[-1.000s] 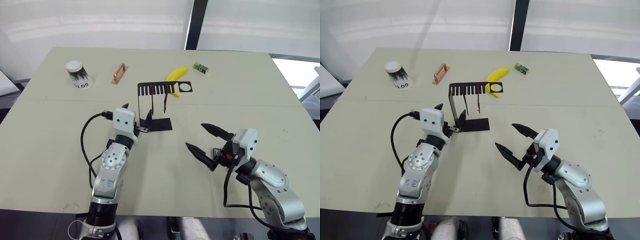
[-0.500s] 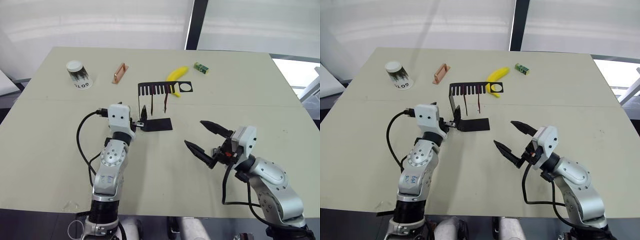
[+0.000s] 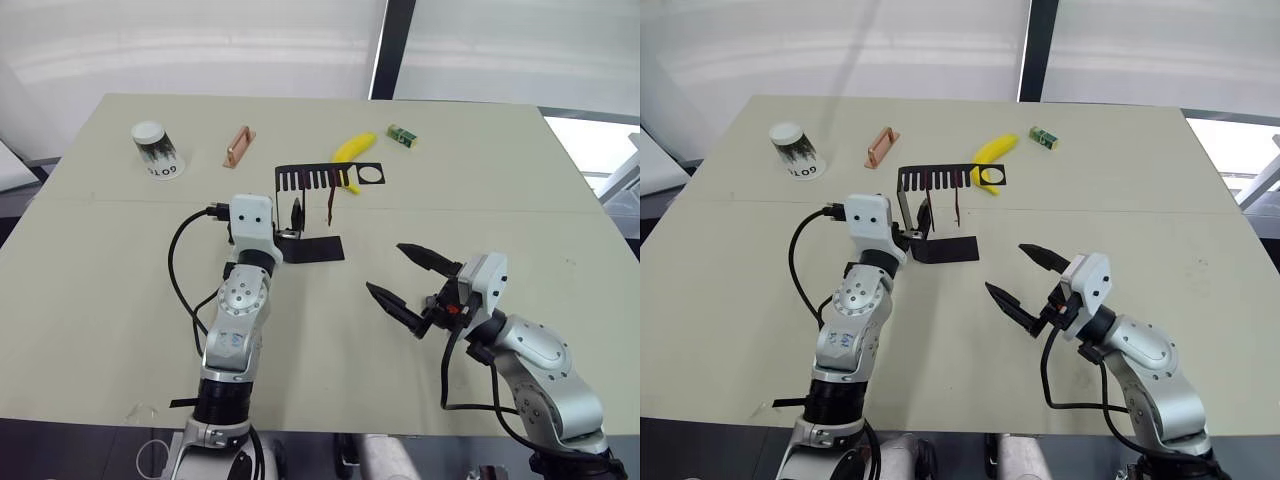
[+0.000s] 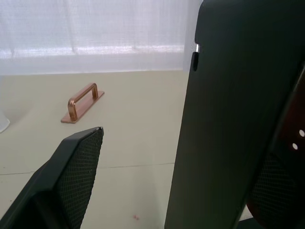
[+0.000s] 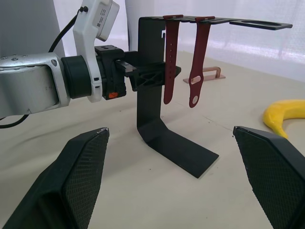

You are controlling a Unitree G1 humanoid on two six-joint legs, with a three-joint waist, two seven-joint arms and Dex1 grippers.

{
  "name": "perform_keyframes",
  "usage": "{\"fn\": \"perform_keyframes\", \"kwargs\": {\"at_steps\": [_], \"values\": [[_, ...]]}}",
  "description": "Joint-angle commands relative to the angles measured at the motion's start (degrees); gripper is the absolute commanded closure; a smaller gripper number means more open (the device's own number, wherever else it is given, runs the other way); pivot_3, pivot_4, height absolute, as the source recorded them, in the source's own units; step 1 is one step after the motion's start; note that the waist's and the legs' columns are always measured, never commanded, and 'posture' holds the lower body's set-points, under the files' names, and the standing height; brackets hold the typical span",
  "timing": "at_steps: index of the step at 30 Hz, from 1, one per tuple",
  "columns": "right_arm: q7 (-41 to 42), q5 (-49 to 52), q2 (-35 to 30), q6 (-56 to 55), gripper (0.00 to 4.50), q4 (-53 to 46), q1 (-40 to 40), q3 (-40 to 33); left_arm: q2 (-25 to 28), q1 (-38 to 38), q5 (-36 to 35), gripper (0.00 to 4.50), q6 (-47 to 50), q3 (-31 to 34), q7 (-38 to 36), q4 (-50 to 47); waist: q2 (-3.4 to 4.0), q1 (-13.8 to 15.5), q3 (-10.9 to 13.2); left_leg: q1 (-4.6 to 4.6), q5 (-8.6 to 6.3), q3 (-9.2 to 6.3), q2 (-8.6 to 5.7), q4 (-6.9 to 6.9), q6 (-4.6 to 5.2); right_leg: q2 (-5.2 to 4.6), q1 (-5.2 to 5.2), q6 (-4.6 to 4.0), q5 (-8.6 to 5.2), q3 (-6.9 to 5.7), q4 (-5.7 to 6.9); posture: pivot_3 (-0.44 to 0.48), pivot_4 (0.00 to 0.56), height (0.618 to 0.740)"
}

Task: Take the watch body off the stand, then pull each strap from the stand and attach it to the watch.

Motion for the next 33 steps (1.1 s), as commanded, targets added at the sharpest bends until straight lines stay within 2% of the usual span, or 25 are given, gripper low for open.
{"fn": "perform_keyframes", "kwargs": {"at_steps": [1, 2, 5, 12, 14, 20, 27, 33], "values": [[-1.1, -0.1, 0.3, -0.5, 0.07, -0.9, -0.1, -0.2, -0.9, 0.1, 1.5, 0.0, 1.8, -1.5, 0.8, -3.0, 0.0, 0.0, 0.0, 0.0, 0.0, 0.0, 0.0, 0.0, 0.0, 0.0, 0.0, 0.0, 0.0, 0.0, 0.0, 0.0, 0.15, 0.729], [-1.1, -0.1, 0.3, -0.6, 0.07, -0.9, -0.1, -0.2, -1.1, 0.2, 1.6, 0.0, 2.3, -1.6, 0.8, -3.3, 0.0, 0.1, 0.0, 0.0, 0.0, 0.0, 0.0, 0.0, 0.0, 0.0, 0.0, 0.0, 0.0, 0.0, 0.0, 0.0, 0.15, 0.729], [-1.0, -0.3, 0.4, -0.7, 0.0, -0.7, 0.1, -0.2, -1.2, 0.4, 1.9, 0.67, 3.0, -1.9, 0.5, -3.9, 0.0, 0.0, 0.0, 0.0, 0.0, 0.0, 0.0, 0.0, 0.0, 0.0, 0.0, 0.0, 0.0, 0.0, -0.01, 0.0, 0.15, 0.729], [-1.2, -0.6, 1.2, -0.8, 0.0, -0.9, 1.2, 0.1, -1.6, 0.5, 2.0, 3.85, 2.9, -2.5, -0.1, -4.0, 0.0, 0.1, 0.0, 0.0, 0.0, 0.0, 0.0, 0.0, 0.0, 0.0, 0.0, 0.0, 0.0, 0.0, -0.01, 0.0, 0.15, 0.729], [-1.3, -0.7, 1.4, -0.5, 0.0, -1.2, 1.6, 0.5, -1.7, 0.7, 1.9, 4.46, 2.8, -2.8, -0.4, -4.2, 0.0, 0.0, 0.0, 0.0, 0.0, 0.0, 0.0, 0.0, 0.0, 0.0, 0.0, 0.0, 0.0, 0.0, -0.01, 0.0, 0.15, 0.729], [-5.4, -1.3, 4.4, 2.6, 0.0, -1.3, -0.1, 2.3, -1.7, 0.4, 2.3, 4.46, 2.9, -3.1, -0.4, -4.4, 0.0, -0.1, 0.0, 0.0, 0.01, 0.01, 0.02, 0.0, -0.01, 0.01, -0.01, 0.0, 0.0, 0.01, 0.0, 0.0, 0.15, 0.729], [-14.3, -2.6, 11.8, 8.4, 0.0, -1.0, -6.5, 6.4, -1.7, 0.2, 2.8, 4.46, 4.3, -2.6, 0.2, -5.2, 0.0, 0.0, 0.0, -0.02, 0.01, 0.0, 0.03, -0.01, -0.01, 0.0, -0.02, -0.01, 0.0, -0.01, 0.0, 0.0, 0.15, 0.729], [-20.1, -7.2, 18.4, 8.7, 0.0, 2.5, -11.8, 11.4, -2.7, -0.5, 2.9, 4.46, 6.3, -1.5, 2.0, -6.2, 0.0, 0.0, 0.0, -0.04, 0.01, 0.01, 0.03, -0.01, -0.01, 0.0, -0.05, -0.01, -0.01, -0.01, 0.01, 0.0, 0.15, 0.729]]}}
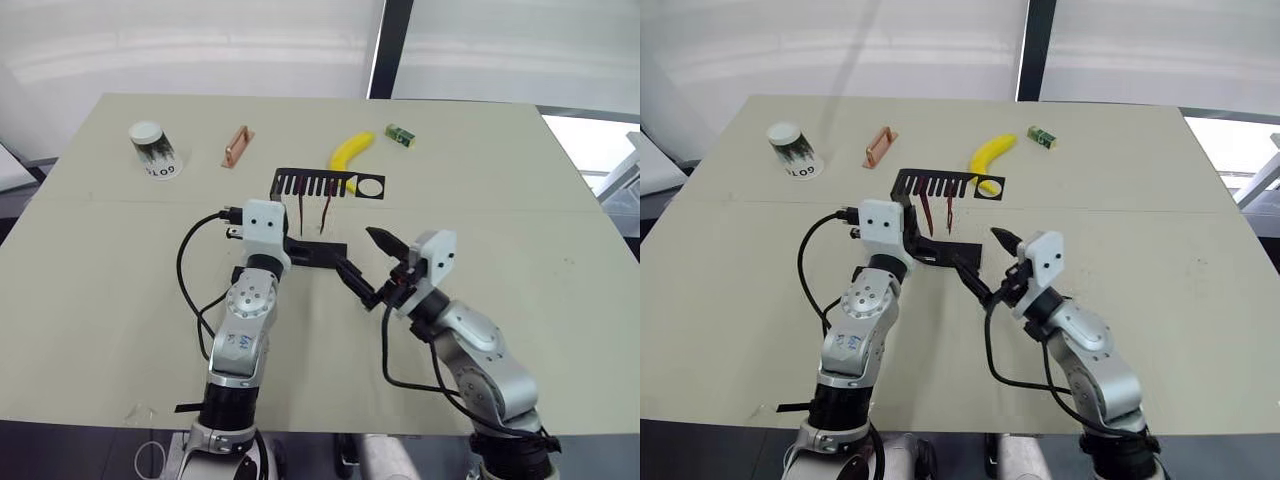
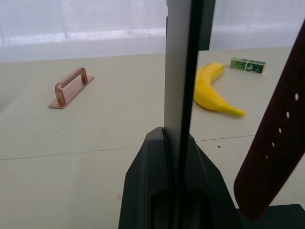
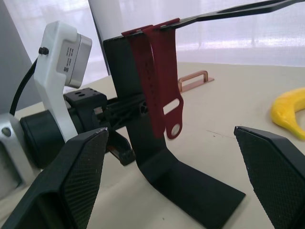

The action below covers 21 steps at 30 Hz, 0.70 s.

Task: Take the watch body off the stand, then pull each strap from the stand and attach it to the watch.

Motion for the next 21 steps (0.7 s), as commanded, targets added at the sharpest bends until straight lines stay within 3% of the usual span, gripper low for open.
{"fn": "perform_keyframes", "kwargs": {"at_steps": [1, 12, 21], "values": [[-3.4, -2.6, 2.4, -1.4, 0.0, 1.7, -2.5, 1.1, -0.6, -1.3, 0.9, 4.46, 0.1, 0.4, 1.4, -3.6, 0.0, 0.0, 0.0, 0.0, 0.0, 0.0, 0.0, 0.0, 0.0, 0.0, 0.0, 0.0, 0.0, 0.0, -0.01, 0.0, 0.15, 0.729], [-8.0, -9.7, 6.2, -5.7, 0.0, 11.8, -9.8, 1.1, -0.4, -1.3, 1.5, 4.46, 1.1, -0.1, 1.5, -3.7, 0.0, -0.2, 0.0, -0.03, 0.0, 0.03, 0.01, 0.0, 0.01, 0.0, -0.04, 0.0, 0.0, 0.0, 0.0, 0.0, 0.15, 0.729], [-8.5, -11.9, 9.4, -7.2, 0.0, 14.5, -11.9, 2.4, -0.5, -1.5, 1.7, 4.46, 1.5, -0.3, 1.4, -3.8, 0.0, -0.1, 0.0, -0.05, 0.0, 0.02, 0.02, -0.01, 0.01, -0.01, -0.05, 0.0, 0.0, -0.01, -0.01, 0.0, 0.15, 0.729]]}}
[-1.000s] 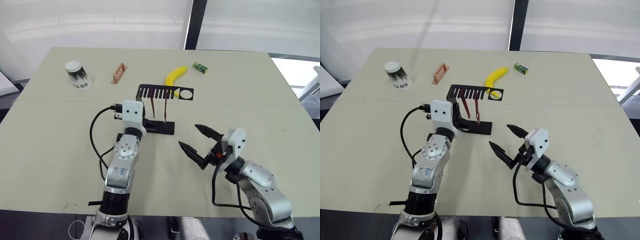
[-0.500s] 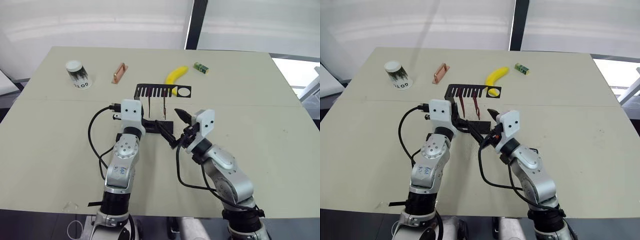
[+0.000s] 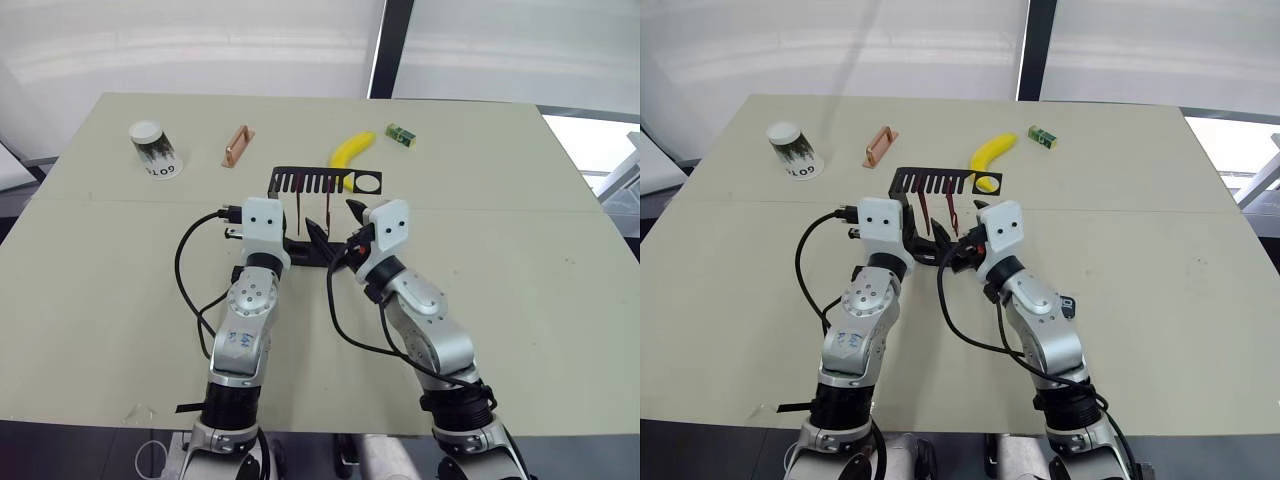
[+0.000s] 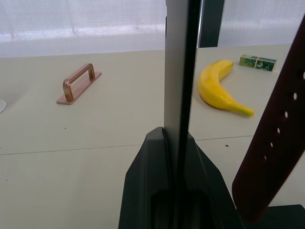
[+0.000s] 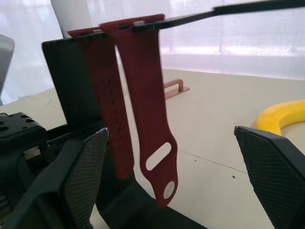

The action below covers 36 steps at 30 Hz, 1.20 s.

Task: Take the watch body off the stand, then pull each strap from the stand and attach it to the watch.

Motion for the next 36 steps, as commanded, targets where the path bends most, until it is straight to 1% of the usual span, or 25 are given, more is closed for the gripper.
{"fn": "perform_keyframes", "kwargs": {"at_steps": [1, 10, 13, 14, 15, 16, 17, 18, 19, 20, 21, 28, 32, 36], "values": [[-1.4, -1.2, 0.8, -1.7, 0.0, -0.6, -1.0, 0.0, -0.3, -0.9, 0.6, 4.46, -0.3, -0.2, 0.3, -3.3, 0.0, 0.0, 0.0, 0.0, 0.0, 0.0, 0.0, 0.0, 0.0, 0.0, 0.0, 0.0, 0.0, 0.0, 0.0, 0.0, 0.15, 0.729], [-1.9, -2.8, 1.6, -2.9, 0.0, 1.2, -1.7, 0.1, -0.3, -1.0, 0.6, 4.46, -0.3, -0.4, 0.0, -3.3, 0.01, 0.0, 0.0, -0.01, 0.0, 0.0, 0.01, -0.01, 0.0, 0.0, -0.02, 0.0, 0.0, 0.0, 0.0, 0.0, 0.15, 0.729], [-2.0, -2.8, 1.8, -3.3, 0.86, 1.1, -1.6, 0.0, -0.3, -1.0, 0.7, 4.5, -0.4, -0.5, -0.1, -3.3, 0.01, 0.0, 0.0, -0.01, 0.0, 0.0, 0.01, -0.01, 0.0, -0.01, -0.02, 0.0, 0.0, 0.0, -0.01, 0.0, 0.15, 0.729], [-2.0, -2.8, 1.8, -3.5, 1.43, 1.0, -1.5, 0.0, -0.3, -1.0, 0.7, 4.5, -0.4, -0.5, -0.1, -3.3, 0.0, 0.0, 0.0, -0.02, 0.0, 0.0, 0.01, -0.01, 0.0, -0.01, -0.02, 0.0, 0.0, 0.0, -0.01, 0.0, 0.15, 0.729], [-2.0, -2.7, 1.8, -3.6, 1.79, 1.0, -1.5, -0.1, -0.3, -1.0, 0.7, 4.5, -0.4, -0.5, -0.1, -3.3, 0.01, 0.0, 0.0, -0.02, 0.0, 0.0, 0.01, -0.01, 0.0, -0.01, -0.02, 0.0, 0.0, 0.0, -0.01, 0.0, 0.15, 0.729], [-1.9, -2.7, 1.8, -3.7, 2.3, 1.1, -1.6, -0.1, -0.2, -1.1, 0.7, 4.5, -0.4, -0.4, -0.1, -3.2, 0.0, 0.0, 0.0, -0.02, 0.0, 0.0, 0.01, -0.01, 0.0, 0.0, -0.02, 0.0, 0.0, 0.0, -0.01, 0.0, 0.15, 0.729], [-1.8, -2.6, 1.9, -3.7, 2.6, 1.2, -1.6, -0.1, -0.2, -1.2, 0.7, 4.5, -0.3, -0.4, -0.1, -3.2, 0.0, 0.0, 0.0, -0.02, 0.0, 0.0, 0.01, -0.01, 0.0, -0.01, -0.02, 0.0, 0.0, 0.0, -0.01, 0.0, 0.15, 0.729], [-1.8, -2.5, 1.9, -3.7, 3.26, 1.2, -1.7, -0.1, -0.2, -1.2, 0.6, 4.5, -0.3, -0.4, -0.1, -3.1, 0.0, 0.0, 0.0, -0.02, 0.0, 0.0, 0.01, -0.01, 0.0, -0.01, -0.02, 0.0, 0.0, 0.0, -0.01, 0.0, 0.15, 0.729], [-1.6, -2.4, 1.9, -3.8, 3.55, 1.2, -1.7, -0.1, -0.2, -1.3, 0.6, 4.5, -0.4, -0.4, -0.2, -3.0, 0.0, 0.0, 0.0, -0.02, 0.0, 0.0, 0.01, -0.01, 0.0, -0.01, -0.02, 0.0, 0.0, 0.0, -0.01, 0.0, 0.15, 0.729], [-1.5, -2.4, 2.0, -3.8, 4.12, 1.2, -1.7, 0.1, -0.2, -1.3, 0.6, 4.5, -0.4, -0.4, -0.2, -3.0, 0.01, 0.0, 0.0, -0.02, 0.0, 0.0, 0.01, -0.01, 0.0, -0.01, -0.02, 0.0, 0.0, 0.0, -0.01, 0.0, 0.15, 0.729], [-1.4, -2.3, 2.0, -3.9, 4.49, 1.1, -1.7, 0.2, -0.1, -1.3, 0.6, 4.5, -0.5, -0.4, -0.3, -2.9, 0.01, 0.0, 0.0, -0.02, 0.0, 0.0, 0.01, -0.02, 0.0, -0.01, -0.02, 0.0, 0.0, 0.0, -0.01, 0.0, 0.15, 0.729], [-0.6, -2.5, 1.5, -4.4, 4.49, 0.1, -1.3, 1.0, -0.3, -1.3, 0.5, 4.5, -0.6, -0.3, -0.2, -2.9, 0.0, 0.0, 0.0, -0.03, 0.0, 0.0, 0.01, -0.02, 0.0, -0.01, -0.02, 0.0, 0.0, 0.0, -0.01, 0.0, 0.15, 0.729], [0.0, -4.7, -0.2, -7.2, 4.49, -0.8, -0.8, 2.3, -0.4, -0.7, 0.5, 4.5, -0.7, -0.5, -0.2, -3.4, 0.01, 0.0, 0.0, -0.03, 0.0, 0.0, 0.01, -0.03, 0.0, -0.01, -0.03, 0.0, 0.0, 0.0, -0.04, 0.0, 0.15, 0.729], [-0.2, -9.0, -3.3, -10.9, 4.49, -2.4, 0.1, 3.9, -0.1, 0.2, 0.4, 4.5, -1.3, -0.6, -0.6, -4.2, 0.01, 0.0, 0.0, -0.04, 0.0, 0.0, 0.01, -0.04, 0.0, -0.01, -0.03, 0.0, 0.0, 0.0, -0.06, 0.0, 0.15, 0.729]]}}
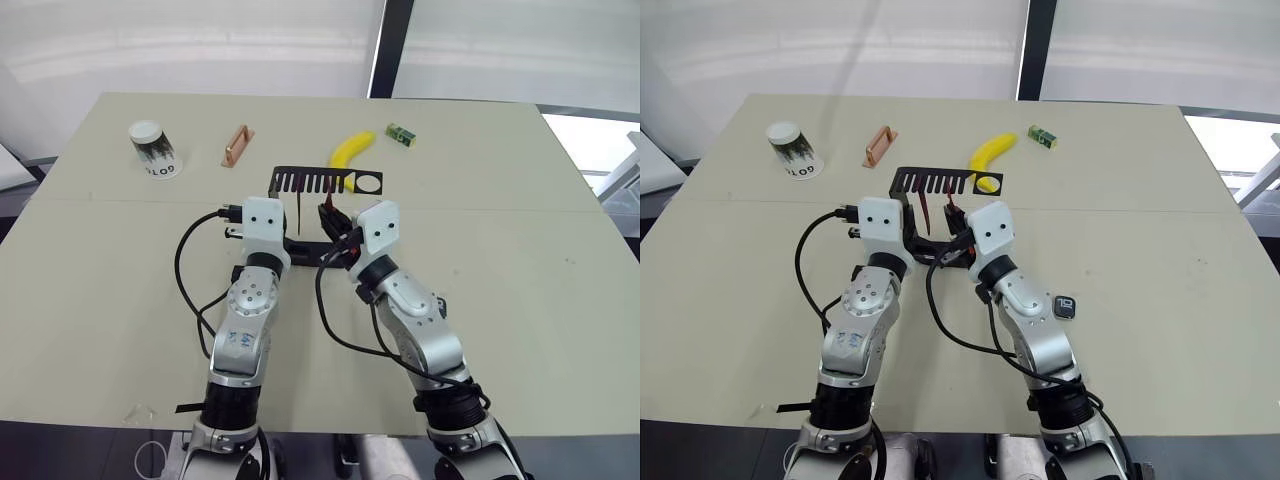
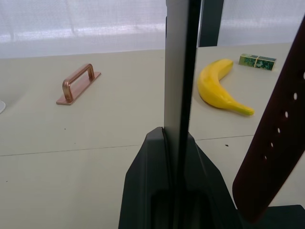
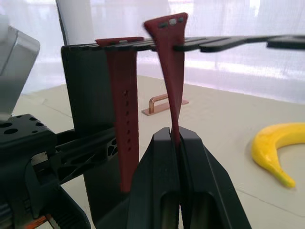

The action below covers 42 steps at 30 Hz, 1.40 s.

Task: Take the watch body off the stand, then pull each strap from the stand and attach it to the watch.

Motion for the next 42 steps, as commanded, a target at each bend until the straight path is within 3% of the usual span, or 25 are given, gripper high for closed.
{"fn": "perform_keyframes", "kwargs": {"at_steps": [1, 11, 14, 16, 19, 22, 28, 32, 36, 39, 42], "values": [[0.2, -2.6, -1.3, -4.0, 4.49, -4.3, 0.5, 0.6, -0.1, 0.2, 0.2, 4.5, -1.6, -0.4, -0.3, -3.8, 0.0, 0.0, 0.0, 0.0, 0.0, 0.0, 0.0, 0.0, 0.0, 0.0, 0.0, 0.0, 0.0, 0.0, 0.0, 0.0, 0.15, 0.729], [5.3, -1.3, -7.3, -6.0, 4.49, -11.5, 7.4, 0.6, -0.2, 0.8, -0.2, 4.5, -1.7, -0.6, -1.4, -3.9, 0.0, 0.1, 0.0, -0.01, 0.0, 0.0, 0.0, -0.03, 0.0, 0.0, -0.01, 0.0, 0.0, -0.01, -0.05, 0.0, 0.15, 0.729], [6.5, 0.1, -8.8, -5.8, 4.5, -13.7, 9.9, -0.2, -0.5, 1.0, -1.0, 3.54, -2.2, -0.4, -2.1, -3.8, 0.0, 0.1, 0.0, -0.01, 0.0, 0.0, 0.0, -0.04, 0.0, 0.0, -0.01, 0.0, 0.0, -0.01, -0.05, 0.0, 0.15, 0.729], [7.3, 1.2, -10.0, -5.8, 4.5, -15.1, 11.7, -1.1, -0.4, 1.2, -1.2, 2.45, -1.9, -0.8, -2.8, -4.0, 0.0, 0.1, 0.0, 0.0, 0.0, 0.0, 0.0, -0.03, 0.0, 0.0, -0.01, 0.0, 0.0, -0.01, -0.04, 0.0, 0.15, 0.729], [9.4, 3.6, -12.2, -5.2, 4.5, -17.4, 14.0, -2.6, 1.5, 2.5, -1.1, 1.27, -0.1, -1.7, -5.2, -6.0, -0.01, 0.1, 0.0, 0.0, -0.01, 0.0, -0.01, -0.03, 0.0, 0.0, 0.0, 0.0, 0.0, -0.01, -0.06, 0.0, 0.15, 0.729], [11.7, 6.3, -14.6, -4.7, 4.5, -19.2, 15.6, -4.1, 4.2, 4.9, -2.6, 1.27, 2.6, -1.4, -9.0, -9.9, -0.01, 0.0, 0.0, 0.02, -0.01, 0.0, 0.0, -0.11, -0.01, 0.01, 0.0, 0.0, 0.0, -0.01, -0.08, 0.0, 0.15, 0.729], [17.2, 15.1, -19.1, -1.1, 4.5, -20.8, 17.8, -8.0, 11.4, 11.5, -10.2, 1.27, 9.6, 1.9, -19.1, -19.0, 0.0, 0.1, 0.0, 0.03, -0.01, -0.01, 0.02, -0.1, -0.02, 0.02, 0.0, -0.02, -0.01, 0.0, -0.08, 0.0, 0.15, 0.729], [21.2, 21.4, -22.3, 1.3, 4.5, -21.2, 20.4, -11.2, 17.5, 17.3, -16.2, 1.27, 8.9, 7.9, -26.5, -20.6, 0.01, 0.0, 0.0, 0.03, -0.02, -0.01, 0.02, -0.11, 0.0, 0.02, 0.02, -0.02, -0.01, 0.01, -0.11, 0.0, 0.15, 0.729], [25.4, 27.2, -26.4, 2.6, 4.5, -21.9, 24.0, -16.0, 27.0, 21.9, -23.3, 0.02, -0.7, 15.7, -40.1, -16.9, 0.02, 0.1, 0.0, 0.03, -0.02, -0.02, 0.05, -0.11, -0.01, 0.02, 0.01, -0.07, -0.04, -0.02, -0.15, 0.0, 0.15, 0.729], [28.0, 31.8, -29.7, 5.1, 4.5, -22.5, 26.8, -19.8, 36.8, 25.1, -33.1, 0.02, -3.2, 22.1, -58.3, -10.8, 0.06, 0.0, 0.0, 0.02, -0.07, -0.02, 0.06, -0.11, 0.02, 0.02, 0.02, -0.09, -0.05, -0.05, -0.24, 0.0, 0.15, 0.729], [29.3, 37.3, -31.6, 9.4, 4.5, -22.8, 27.1, -21.2, 42.6, 22.4, -38.2, 0.02, -3.2, 26.9, -64.8, -2.3, 0.07, 0.1, 0.1, 0.01, -0.1, -0.02, 0.08, -0.14, 0.01, 0.02, 0.03, -0.14, -0.08, -0.11, -0.29, 0.0, 0.15, 0.729]]}}
